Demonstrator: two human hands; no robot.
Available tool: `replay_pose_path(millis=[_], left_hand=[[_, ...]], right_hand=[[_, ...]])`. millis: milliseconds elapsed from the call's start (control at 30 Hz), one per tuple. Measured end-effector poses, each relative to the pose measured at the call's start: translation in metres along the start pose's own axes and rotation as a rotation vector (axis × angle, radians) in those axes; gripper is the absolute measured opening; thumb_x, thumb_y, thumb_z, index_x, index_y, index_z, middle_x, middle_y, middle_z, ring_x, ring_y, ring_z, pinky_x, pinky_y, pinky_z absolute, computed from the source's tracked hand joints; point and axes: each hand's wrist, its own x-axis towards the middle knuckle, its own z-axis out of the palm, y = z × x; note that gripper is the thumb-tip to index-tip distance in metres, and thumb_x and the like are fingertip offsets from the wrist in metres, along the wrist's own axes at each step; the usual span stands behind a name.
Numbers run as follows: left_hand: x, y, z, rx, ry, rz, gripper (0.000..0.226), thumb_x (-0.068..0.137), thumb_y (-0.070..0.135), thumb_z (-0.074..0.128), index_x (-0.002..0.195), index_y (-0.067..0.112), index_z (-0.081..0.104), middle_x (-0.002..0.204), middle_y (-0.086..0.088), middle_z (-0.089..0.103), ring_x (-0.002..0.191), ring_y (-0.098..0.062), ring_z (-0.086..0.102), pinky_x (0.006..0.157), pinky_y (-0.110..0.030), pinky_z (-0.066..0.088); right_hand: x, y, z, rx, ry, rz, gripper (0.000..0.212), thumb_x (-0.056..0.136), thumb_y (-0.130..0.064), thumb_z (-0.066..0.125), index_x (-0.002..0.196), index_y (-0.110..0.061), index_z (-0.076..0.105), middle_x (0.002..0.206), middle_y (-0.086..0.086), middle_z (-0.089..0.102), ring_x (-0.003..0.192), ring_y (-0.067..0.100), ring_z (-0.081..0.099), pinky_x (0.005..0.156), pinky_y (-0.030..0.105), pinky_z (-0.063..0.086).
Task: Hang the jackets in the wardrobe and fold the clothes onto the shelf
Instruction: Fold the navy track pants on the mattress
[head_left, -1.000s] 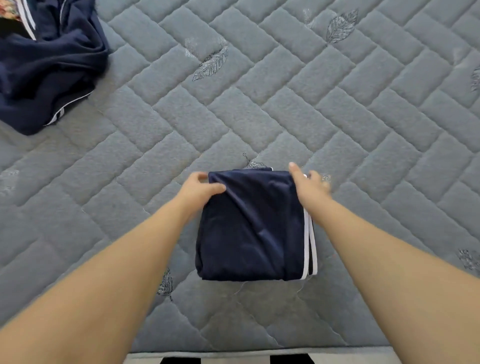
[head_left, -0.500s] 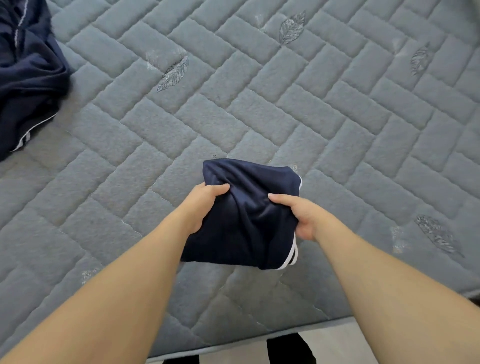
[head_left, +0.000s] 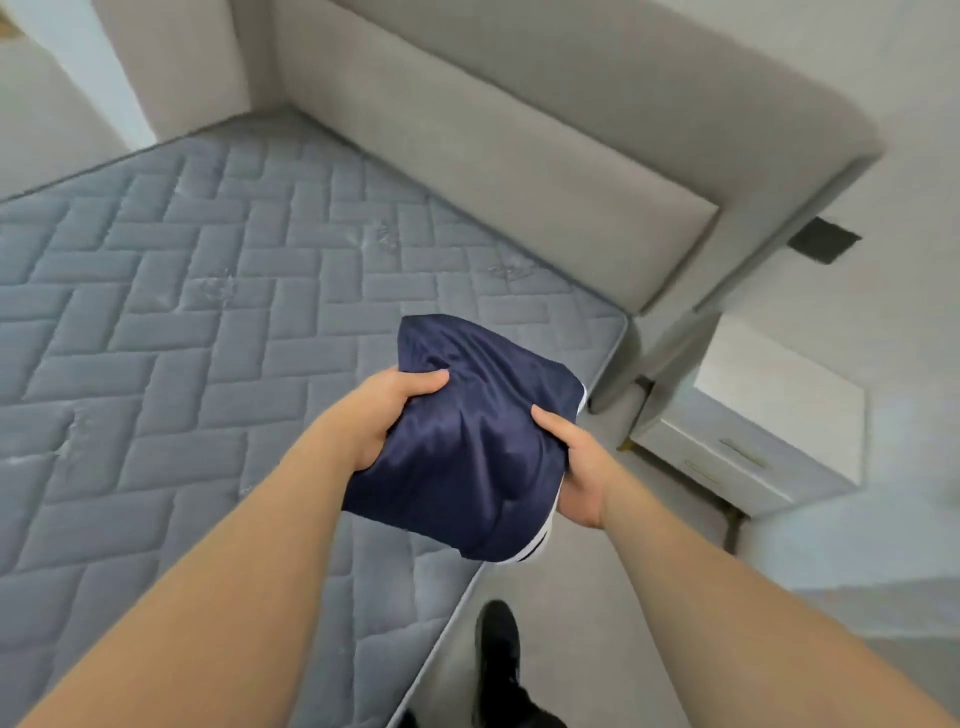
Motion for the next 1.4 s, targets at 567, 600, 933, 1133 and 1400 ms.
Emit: replay_pose_path(millis=[567, 600, 933, 1133, 1400], left_hand=[[-0.134, 0.026, 0.436, 0.603, -0.441, 0.263, 0.041, 0.086, 0.026, 0.073, 0.123, 0.014, 0.059, 0.106, -0.009, 0.074, 0.093, -0.029, 0.071, 0.084, -0.043, 0.057], [-0.143, 0.019, 0.461, 0.618, -0.467, 0.302, 0.039, 0.087, 0.024, 0.072, 0.123, 0.015, 0.059, 0.107, -0.008, 0.072, 0.094, -0.029, 0.070, 0.087, -0.045, 0.056], [-0.252, -0.042, 0.699, 0.674, -0.816, 0.490, 0.018, 0.092, 0.019, 0.066, 0.109, 0.017, 0.060, 0.103, -0.003, 0.070, 0.090, -0.022, 0.068, 0.062, -0.031, 0.051], [-0.296, -0.078, 0.809, 0.756, -0.969, 0.452, 0.029, 0.087, 0.030, 0.070, 0.110, 0.016, 0.062, 0.100, -0.003, 0.071, 0.090, -0.024, 0.068, 0.066, -0.034, 0.051], [-0.328, -0.103, 0.942, 0.829, -1.156, 0.379, 0.029, 0.082, 0.030, 0.075, 0.104, 0.012, 0.068, 0.092, -0.005, 0.076, 0.087, -0.025, 0.072, 0.066, -0.034, 0.053]], right_hand=[[-0.404, -0.037, -0.193, 0.237, 0.774, -0.808, 0.063, 0.075, -0.028, 0.083, 0.129, -0.023, 0.050, 0.116, 0.005, 0.069, 0.096, 0.026, 0.072, 0.080, 0.045, 0.060], [-0.427, -0.036, -0.202, 0.234, 0.840, -0.853, 0.062, 0.075, -0.028, 0.083, 0.126, -0.026, 0.048, 0.116, 0.004, 0.067, 0.095, 0.025, 0.072, 0.081, 0.045, 0.060], [-0.651, -0.016, -0.297, 0.317, 1.167, -0.977, 0.048, 0.075, -0.025, 0.082, 0.117, -0.012, 0.064, 0.100, 0.010, 0.075, 0.088, 0.027, 0.074, 0.075, 0.043, 0.060], [-0.742, 0.004, -0.352, 0.404, 1.241, -1.008, 0.039, 0.076, -0.021, 0.079, 0.111, -0.007, 0.070, 0.097, 0.012, 0.076, 0.088, 0.031, 0.074, 0.083, 0.048, 0.058], [-0.822, 0.001, -0.421, 0.439, 1.419, -1.103, 0.029, 0.079, -0.014, 0.076, 0.107, -0.006, 0.072, 0.095, 0.013, 0.076, 0.085, 0.029, 0.074, 0.076, 0.041, 0.059]])
